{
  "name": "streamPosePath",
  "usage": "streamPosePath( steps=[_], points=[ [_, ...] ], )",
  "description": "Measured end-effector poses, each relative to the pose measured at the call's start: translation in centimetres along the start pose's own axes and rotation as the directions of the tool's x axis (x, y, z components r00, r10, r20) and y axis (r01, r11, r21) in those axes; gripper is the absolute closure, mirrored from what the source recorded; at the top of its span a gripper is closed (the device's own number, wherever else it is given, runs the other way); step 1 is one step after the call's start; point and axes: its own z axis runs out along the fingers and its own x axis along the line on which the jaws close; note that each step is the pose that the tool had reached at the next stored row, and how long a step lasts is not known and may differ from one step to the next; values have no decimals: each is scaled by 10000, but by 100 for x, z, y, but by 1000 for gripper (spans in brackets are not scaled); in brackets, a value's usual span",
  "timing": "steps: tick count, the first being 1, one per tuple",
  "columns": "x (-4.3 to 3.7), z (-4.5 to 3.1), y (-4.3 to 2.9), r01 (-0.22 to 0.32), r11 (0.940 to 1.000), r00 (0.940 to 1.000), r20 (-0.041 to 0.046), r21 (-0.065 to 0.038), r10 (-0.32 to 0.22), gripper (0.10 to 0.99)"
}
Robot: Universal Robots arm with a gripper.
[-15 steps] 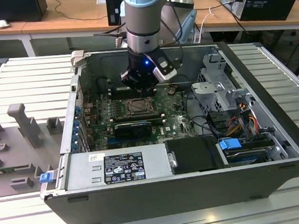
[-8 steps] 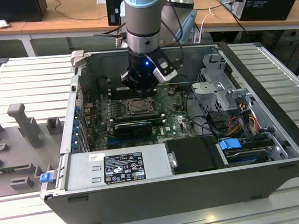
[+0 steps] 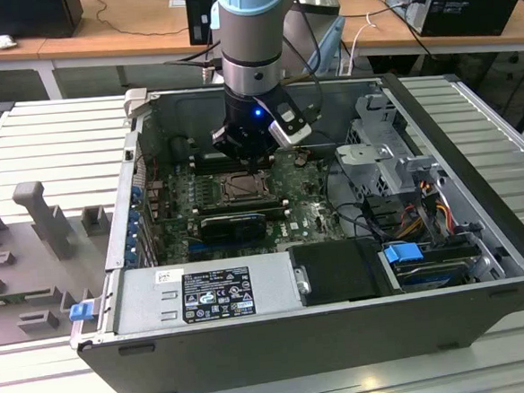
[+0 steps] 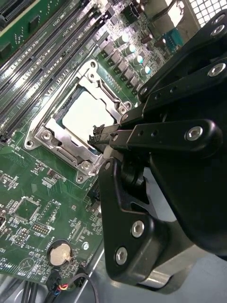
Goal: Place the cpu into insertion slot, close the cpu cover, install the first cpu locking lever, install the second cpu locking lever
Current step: 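Install the second cpu locking lever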
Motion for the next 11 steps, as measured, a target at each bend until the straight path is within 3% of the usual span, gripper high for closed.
streamPosePath(
  steps=[11],
  points=[
    [0, -107, -23, 0, 10000, 10000, 0, 0, 0, 980]
  ],
)
